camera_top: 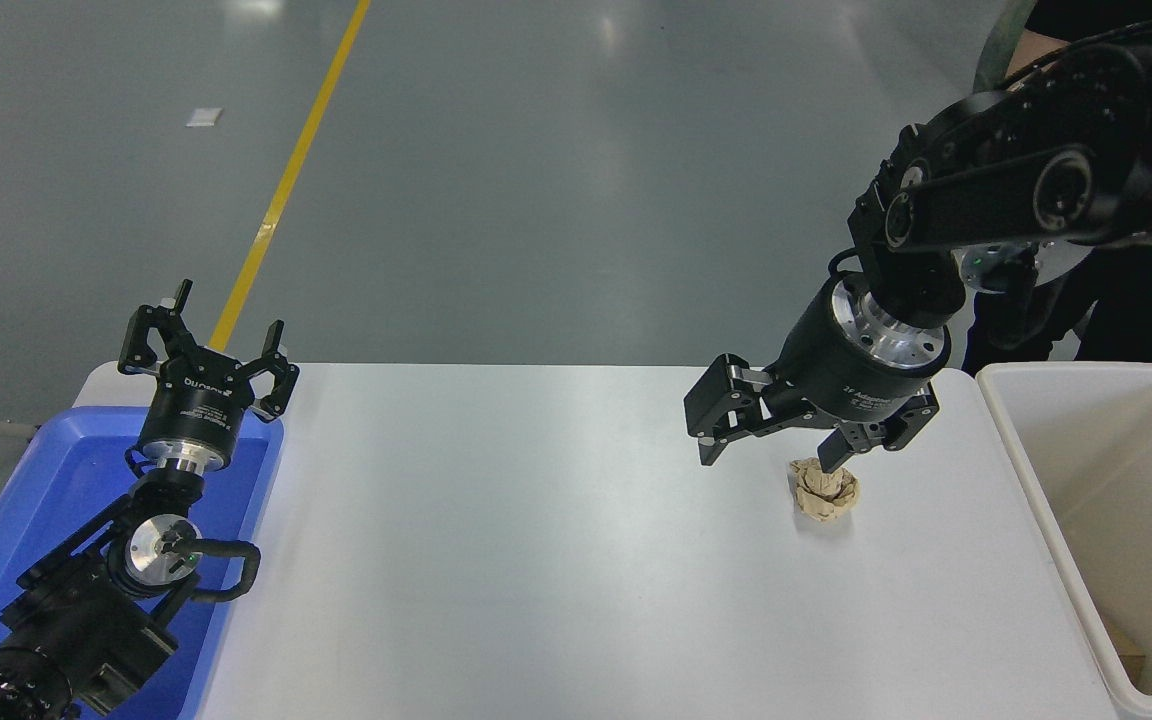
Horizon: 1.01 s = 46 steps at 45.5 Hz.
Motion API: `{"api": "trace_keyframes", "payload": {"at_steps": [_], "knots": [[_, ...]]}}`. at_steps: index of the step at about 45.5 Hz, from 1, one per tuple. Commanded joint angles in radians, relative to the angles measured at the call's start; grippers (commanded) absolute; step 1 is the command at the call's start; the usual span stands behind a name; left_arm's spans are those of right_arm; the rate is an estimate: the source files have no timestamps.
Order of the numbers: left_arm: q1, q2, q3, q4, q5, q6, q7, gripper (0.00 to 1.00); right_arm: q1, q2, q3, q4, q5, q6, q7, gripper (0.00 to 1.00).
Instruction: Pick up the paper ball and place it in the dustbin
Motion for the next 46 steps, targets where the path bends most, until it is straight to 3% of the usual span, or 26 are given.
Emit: {"api": "trace_keyframes", "payload": {"at_steps": [1, 29, 46], "knots": [[0.0, 0.0, 0.0, 0.0, 0.0, 0.0, 0.0, 0.98, -0.023, 0.0, -0.002, -0.044, 0.0, 0.0, 0.0, 1.0], [0.0, 0.0, 0.0, 0.0, 0.0, 0.0, 0.002, 0.98, -0.31, 0.0, -0.01, -0.37, -0.002, -0.083, 0.0, 1.0], [0.0, 0.0, 0.0, 0.0, 0.0, 0.0, 0.002, 0.98, -0.341, 0.0, -0.097, -0.383, -0.011, -0.084, 0.0, 1.0]]}}
